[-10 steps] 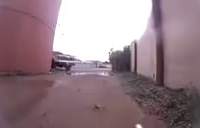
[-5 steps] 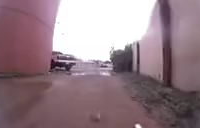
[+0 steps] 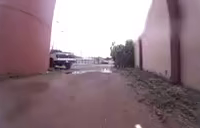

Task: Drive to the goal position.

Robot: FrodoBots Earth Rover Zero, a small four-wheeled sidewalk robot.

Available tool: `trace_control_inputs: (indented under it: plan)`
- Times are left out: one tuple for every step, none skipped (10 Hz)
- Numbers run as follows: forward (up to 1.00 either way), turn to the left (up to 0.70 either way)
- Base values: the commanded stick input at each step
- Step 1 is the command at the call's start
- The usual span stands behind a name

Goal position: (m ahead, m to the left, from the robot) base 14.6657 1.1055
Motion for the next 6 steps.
trace_control_inputs:
  plan:
    - [0.70, 0.02]
    - [0.70, 0.02]
    - [0.70, 0.02]
    - [0.70, 0.02]
    - [0.70, 0.02]
    - [0.70, 0.02]
